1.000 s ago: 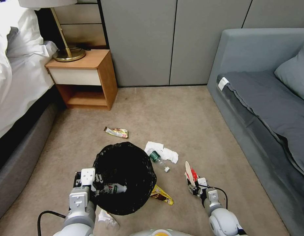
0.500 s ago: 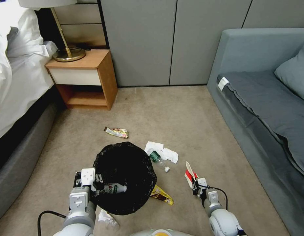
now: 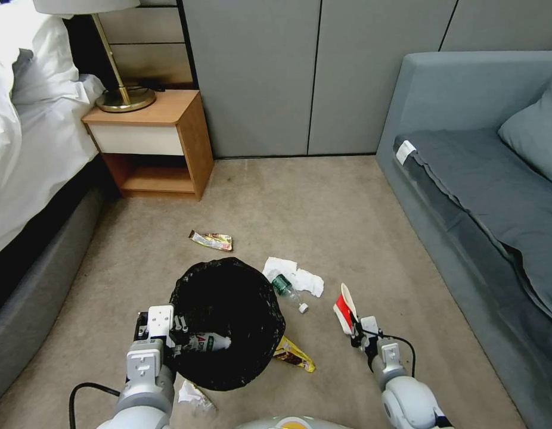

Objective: Pick up the trash bin, then pick up the garbage from the floor and place it into the trash bin.

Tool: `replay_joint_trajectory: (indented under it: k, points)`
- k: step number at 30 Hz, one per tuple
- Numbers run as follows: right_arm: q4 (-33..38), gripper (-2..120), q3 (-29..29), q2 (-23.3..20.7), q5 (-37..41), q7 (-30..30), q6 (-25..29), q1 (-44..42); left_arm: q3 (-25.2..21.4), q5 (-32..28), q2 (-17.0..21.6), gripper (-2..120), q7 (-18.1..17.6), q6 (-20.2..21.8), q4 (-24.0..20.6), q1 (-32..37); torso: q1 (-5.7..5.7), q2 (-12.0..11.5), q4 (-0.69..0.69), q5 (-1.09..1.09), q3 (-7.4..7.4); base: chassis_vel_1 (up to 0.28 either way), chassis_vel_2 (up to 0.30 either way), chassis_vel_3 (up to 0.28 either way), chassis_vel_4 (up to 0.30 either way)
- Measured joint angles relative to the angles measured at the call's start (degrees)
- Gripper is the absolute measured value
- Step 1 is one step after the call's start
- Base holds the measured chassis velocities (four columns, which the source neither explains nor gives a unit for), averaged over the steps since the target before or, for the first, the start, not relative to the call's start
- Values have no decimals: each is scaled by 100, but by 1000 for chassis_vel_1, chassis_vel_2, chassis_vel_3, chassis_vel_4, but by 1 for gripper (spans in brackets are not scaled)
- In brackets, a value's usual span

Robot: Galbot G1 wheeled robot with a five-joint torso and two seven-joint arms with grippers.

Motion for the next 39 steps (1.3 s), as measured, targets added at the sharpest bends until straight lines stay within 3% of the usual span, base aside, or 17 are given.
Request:
replay_joint_trajectory:
  k: [2, 4, 6, 8, 13, 15, 20, 26, 39]
  points:
    - [311, 0, 31, 3, 19, -17, 207, -28, 3, 0, -1, 1, 0, 0, 3, -2, 0, 0, -1, 1, 0, 0, 0, 0, 0]
    - [1148, 0, 129, 8, 38, -313, 849, -101, 19, 0, -5, 1, 0, 0, 24, -9, 0, 0, 0, -1, 0, 0, 0, 0, 0]
    - [1289, 0, 144, 8, 39, -419, 975, -115, 22, 0, -5, 1, 0, 0, 27, -11, 0, 0, 0, -1, 0, 0, 0, 0, 0]
    - [2100, 0, 229, -37, 74, -1228, 1616, -190, 27, 0, -3, 1, 1, 0, 38, -17, 0, 0, 0, 0, 0, 0, 0, 0, 0]
    - [2903, 0, 125, -223, 281, -1911, 1958, -326, 31, 0, 4, 1, 2, 0, 51, -30, 0, 0, -1, 0, 0, 0, 0, 0, 0]
    - [3272, 0, -255, -493, 409, -2243, 2016, -469, 51, 0, 0, 1, 4, 1, 63, -45, 0, 0, -1, 0, 0, 0, 0, 0, 0]
    - [3212, 0, -930, -904, 280, -2430, 1980, -439, 79, 5, -4, 1, 5, 4, 72, -56, 0, 0, 0, 0, 0, 0, 0, 0, 0]
    - [2788, 0, -1536, -1104, -21, -2376, 1934, -307, 78, 9, -6, 1, 6, 6, 72, -45, 0, 0, 0, 0, 0, 0, 0, 0, 0]
    - [1701, 0, -2189, -637, -341, -2154, 1915, -9, 101, 53, -27, 1, 8, 10, 54, -3, 0, 0, 0, 0, 0, 0, 0, 0, 0]
